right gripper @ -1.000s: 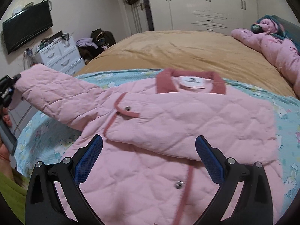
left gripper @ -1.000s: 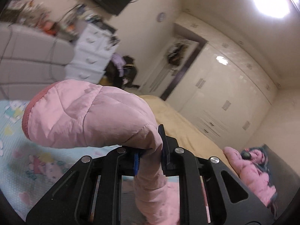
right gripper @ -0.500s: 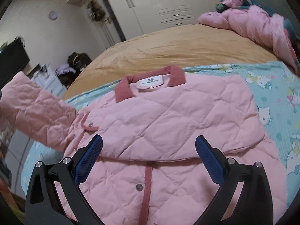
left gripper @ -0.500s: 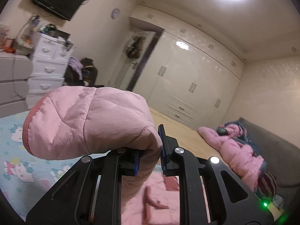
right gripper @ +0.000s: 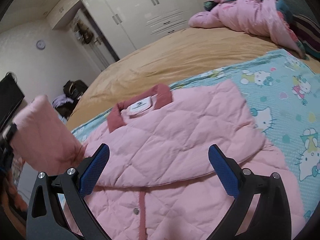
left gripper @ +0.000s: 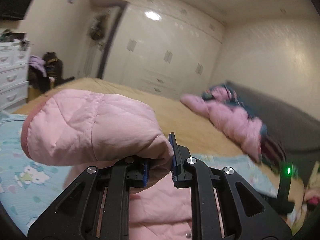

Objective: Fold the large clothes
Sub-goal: 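Lift the sleeve with the left tool and fold it over the coat front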

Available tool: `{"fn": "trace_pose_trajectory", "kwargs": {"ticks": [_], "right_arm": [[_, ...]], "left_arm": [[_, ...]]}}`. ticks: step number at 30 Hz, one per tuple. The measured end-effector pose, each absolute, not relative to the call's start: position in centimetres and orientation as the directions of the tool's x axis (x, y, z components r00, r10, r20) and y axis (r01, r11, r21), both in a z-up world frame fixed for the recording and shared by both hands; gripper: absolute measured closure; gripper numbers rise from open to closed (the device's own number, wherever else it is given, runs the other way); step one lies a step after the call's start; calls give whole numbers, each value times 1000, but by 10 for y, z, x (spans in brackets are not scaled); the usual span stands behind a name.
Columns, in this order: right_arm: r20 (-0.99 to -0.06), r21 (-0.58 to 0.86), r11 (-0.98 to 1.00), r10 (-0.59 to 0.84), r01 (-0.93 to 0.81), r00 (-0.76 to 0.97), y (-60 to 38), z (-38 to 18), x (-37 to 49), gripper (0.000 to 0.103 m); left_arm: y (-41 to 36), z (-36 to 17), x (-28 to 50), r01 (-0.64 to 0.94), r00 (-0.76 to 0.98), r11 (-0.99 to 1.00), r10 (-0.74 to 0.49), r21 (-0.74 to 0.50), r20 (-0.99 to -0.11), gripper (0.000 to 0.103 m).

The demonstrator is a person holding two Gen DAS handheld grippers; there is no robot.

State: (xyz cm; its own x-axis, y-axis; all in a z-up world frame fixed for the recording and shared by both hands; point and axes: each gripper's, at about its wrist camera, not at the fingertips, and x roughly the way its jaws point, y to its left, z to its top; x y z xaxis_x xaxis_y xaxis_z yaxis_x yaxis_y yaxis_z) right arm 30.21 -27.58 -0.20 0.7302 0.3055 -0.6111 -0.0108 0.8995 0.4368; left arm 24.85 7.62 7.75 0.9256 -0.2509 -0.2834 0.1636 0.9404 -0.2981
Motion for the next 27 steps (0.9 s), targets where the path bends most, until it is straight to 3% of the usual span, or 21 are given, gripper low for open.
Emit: {"fn": "trace_pose_trajectory", "kwargs": {"ticks": [6, 16, 19, 24, 27], "right_arm": [[-597, 474, 879, 284, 45, 750, -299, 0, 301, 4], [-591, 515, 851, 264, 104, 762, -327, -5, 300, 4], [-601, 512, 852, 264, 109, 755, -330, -9, 302, 4], [-600, 520, 844, 254, 129, 758, -337, -10, 301, 4], [-596, 529, 838, 255, 134, 761, -341, -11, 300, 4]], "left_arm": [[22, 33, 274, 275, 830, 932, -354, -236, -431, 93], [-39, -53, 292, 391, 648, 905, -398, -164, -649, 86], [-42, -63, 290, 416, 610, 890, -425, -186, -669, 72], [-39, -51, 280, 446, 595, 862, -485, -239, -641, 21], [-34, -32, 270, 415, 673, 886, -452, -207, -586, 14]]}}
